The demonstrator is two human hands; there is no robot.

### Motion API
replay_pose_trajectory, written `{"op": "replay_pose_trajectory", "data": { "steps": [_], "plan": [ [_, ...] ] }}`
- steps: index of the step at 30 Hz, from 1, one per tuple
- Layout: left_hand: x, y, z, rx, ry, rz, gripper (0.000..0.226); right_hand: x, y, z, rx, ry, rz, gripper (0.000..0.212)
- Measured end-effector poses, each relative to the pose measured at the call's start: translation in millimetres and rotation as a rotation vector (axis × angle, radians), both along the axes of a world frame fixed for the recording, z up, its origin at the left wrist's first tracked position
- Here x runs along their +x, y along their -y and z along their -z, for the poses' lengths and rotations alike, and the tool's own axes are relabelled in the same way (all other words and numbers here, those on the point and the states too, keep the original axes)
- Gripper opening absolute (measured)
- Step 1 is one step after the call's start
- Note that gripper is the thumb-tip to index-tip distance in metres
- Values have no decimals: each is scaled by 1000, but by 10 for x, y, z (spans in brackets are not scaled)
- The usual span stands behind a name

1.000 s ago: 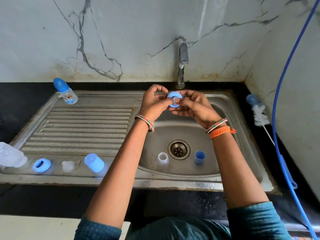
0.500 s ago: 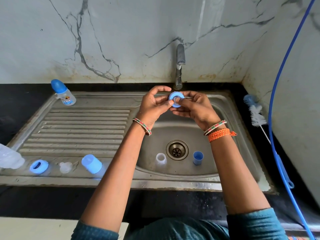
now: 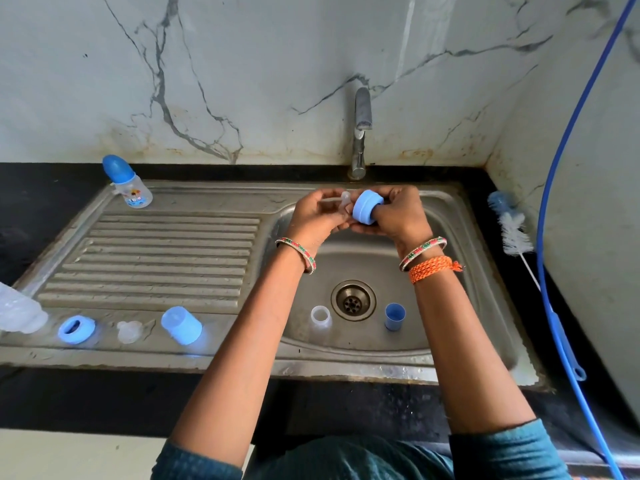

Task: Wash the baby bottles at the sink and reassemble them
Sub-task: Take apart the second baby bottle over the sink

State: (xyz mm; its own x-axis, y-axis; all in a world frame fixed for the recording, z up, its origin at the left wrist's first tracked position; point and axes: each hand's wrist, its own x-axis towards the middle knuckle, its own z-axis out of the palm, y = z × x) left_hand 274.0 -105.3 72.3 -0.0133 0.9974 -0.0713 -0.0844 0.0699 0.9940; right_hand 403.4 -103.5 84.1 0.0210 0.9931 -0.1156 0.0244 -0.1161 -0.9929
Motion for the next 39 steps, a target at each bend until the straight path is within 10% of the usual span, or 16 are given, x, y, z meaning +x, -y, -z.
{"op": "replay_pose_trajectory", "data": {
  "steps": [7, 13, 20, 26, 39],
  "plan": [
    [-44, -52, 201, 355, -446, -149, 6, 34, -43, 167, -133, -89, -109, 27],
    [-199, -284, 827, 21, -528, -138, 14, 178, -322, 854, -334, 392, -87, 16],
    [-334, -659, 1659, -183, -719, -71, 12, 295, -777, 1722, -582, 492, -39, 8],
    [-413, -1006, 2159, -302, -751, 16, 22, 18, -1205, 2035, -555, 831, -172, 36],
    [-524, -1124, 2503, -377, -829, 64, 23, -249, -1529, 2465, -576, 599, -140, 16]
  ]
}}
